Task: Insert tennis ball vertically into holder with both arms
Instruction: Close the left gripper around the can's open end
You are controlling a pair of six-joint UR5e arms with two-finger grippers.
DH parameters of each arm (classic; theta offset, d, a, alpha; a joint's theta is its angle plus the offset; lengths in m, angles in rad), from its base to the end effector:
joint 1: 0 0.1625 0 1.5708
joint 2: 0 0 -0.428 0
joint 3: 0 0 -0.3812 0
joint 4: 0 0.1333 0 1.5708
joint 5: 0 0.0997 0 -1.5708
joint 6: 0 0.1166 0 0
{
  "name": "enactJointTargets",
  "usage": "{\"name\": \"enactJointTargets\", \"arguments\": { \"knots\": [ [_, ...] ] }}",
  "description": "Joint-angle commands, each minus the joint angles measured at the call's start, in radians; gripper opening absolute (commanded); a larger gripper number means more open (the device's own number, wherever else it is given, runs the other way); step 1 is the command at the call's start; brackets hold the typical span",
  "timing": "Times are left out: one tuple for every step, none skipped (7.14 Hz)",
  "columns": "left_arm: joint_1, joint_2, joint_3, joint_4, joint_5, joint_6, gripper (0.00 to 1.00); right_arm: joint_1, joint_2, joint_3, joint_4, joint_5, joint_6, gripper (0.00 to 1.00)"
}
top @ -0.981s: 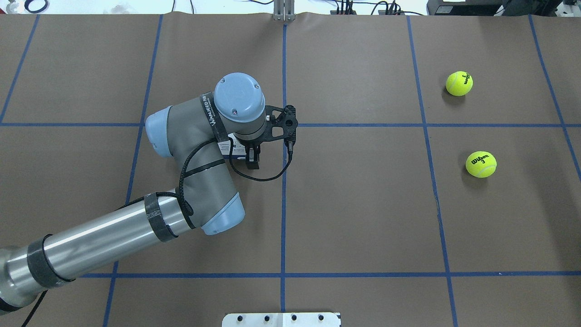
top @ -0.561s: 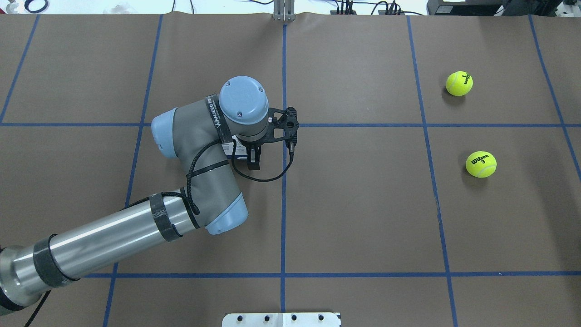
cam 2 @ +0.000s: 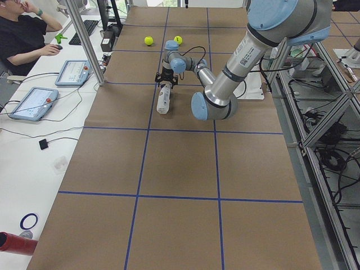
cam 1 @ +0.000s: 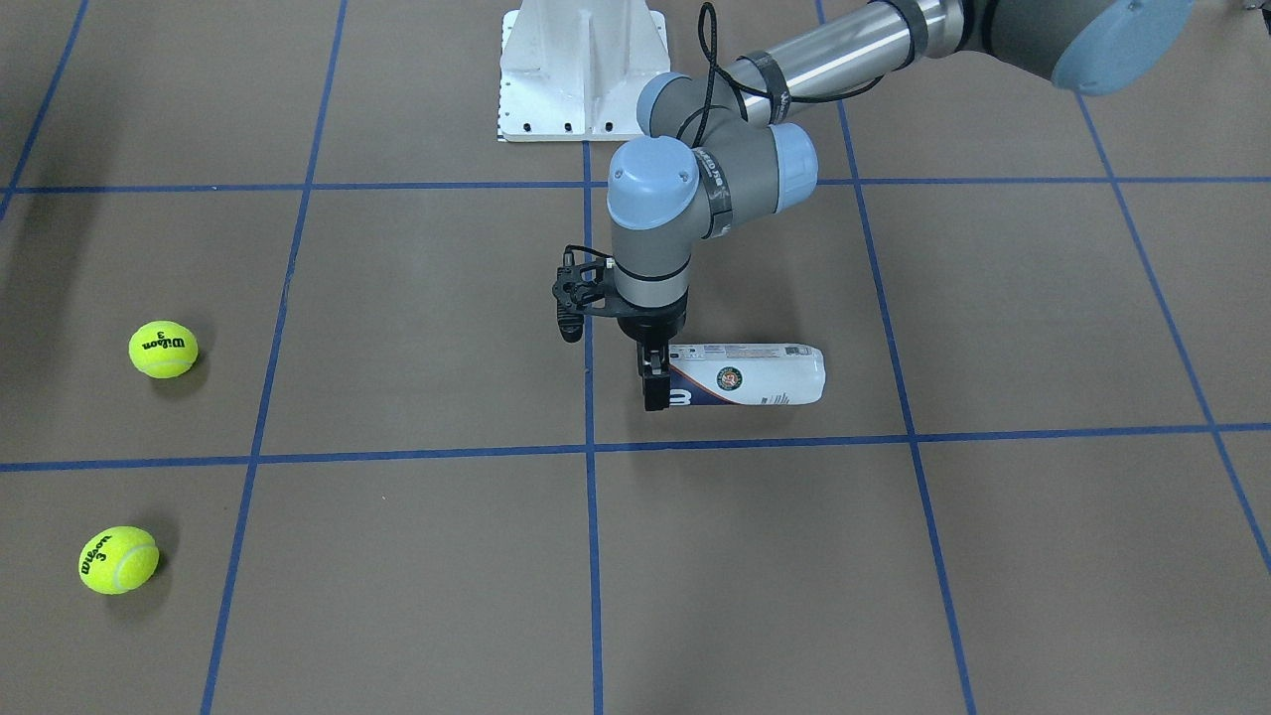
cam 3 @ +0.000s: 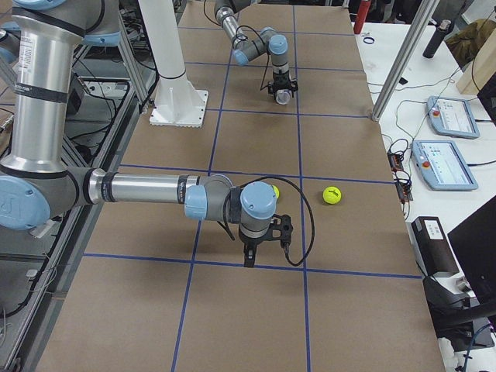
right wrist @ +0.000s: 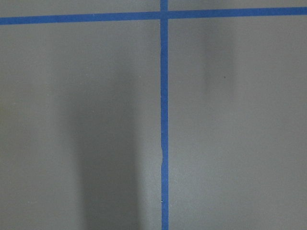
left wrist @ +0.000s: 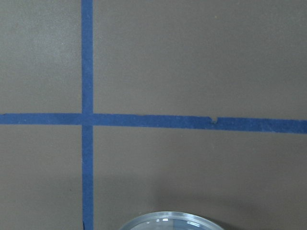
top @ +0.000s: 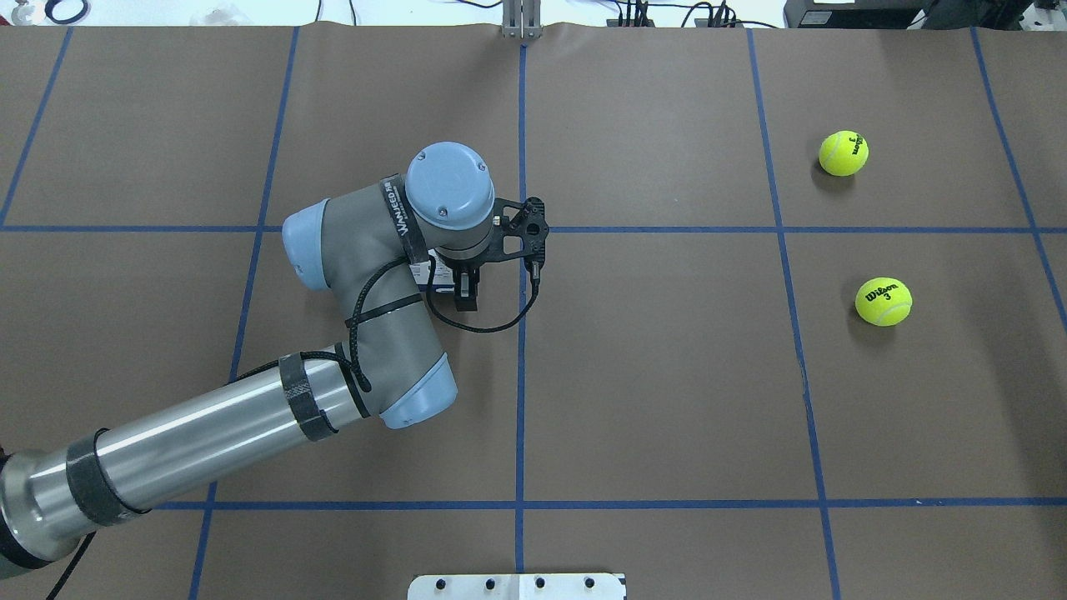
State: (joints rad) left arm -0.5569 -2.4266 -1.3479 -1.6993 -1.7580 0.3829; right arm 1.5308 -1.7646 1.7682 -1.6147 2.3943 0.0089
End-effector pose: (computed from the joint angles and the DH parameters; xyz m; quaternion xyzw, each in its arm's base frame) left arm 0.6046 -0.5079 0.2318 0.3248 0.1973 0.6209 0.6856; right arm 0.0319 -0.3968 0.6643 -0.0282 -0.3996 -0.0062 0.9163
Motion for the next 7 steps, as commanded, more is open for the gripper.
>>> {"name": "enactJointTargets", "arguments": {
  "knots": [
    [-0.001,0.000,-0.001,0.000,0.000,-0.001,0.83,0.000,0.001,0.004,-0.001,0.000,0.000,1.00],
    [0.000,-0.003,-0.002,0.001,0.000,-0.004,0.64,0.000,0.001,0.004,0.001,0.000,-0.001,1.00],
    [-0.001,-0.006,-0.007,0.001,0.002,-0.009,0.56,0.000,0.001,0.002,-0.001,0.000,-0.001,1.00],
    [-0.003,-0.008,-0.023,0.001,0.000,-0.027,0.53,0.000,0.001,0.004,-0.001,0.000,-0.001,1.00],
    [-0.011,-0.008,-0.083,0.001,0.000,-0.044,0.49,0.000,0.001,0.008,-0.001,0.000,0.000,1.00],
    [-0.018,-0.008,-0.164,-0.002,0.000,-0.099,0.48,0.000,0.001,0.014,-0.001,0.000,0.000,1.00],
    [-0.021,0.000,-0.228,-0.031,0.000,-0.178,0.48,0.002,0.001,0.016,-0.001,0.003,-0.001,1.00]
  ]
}}
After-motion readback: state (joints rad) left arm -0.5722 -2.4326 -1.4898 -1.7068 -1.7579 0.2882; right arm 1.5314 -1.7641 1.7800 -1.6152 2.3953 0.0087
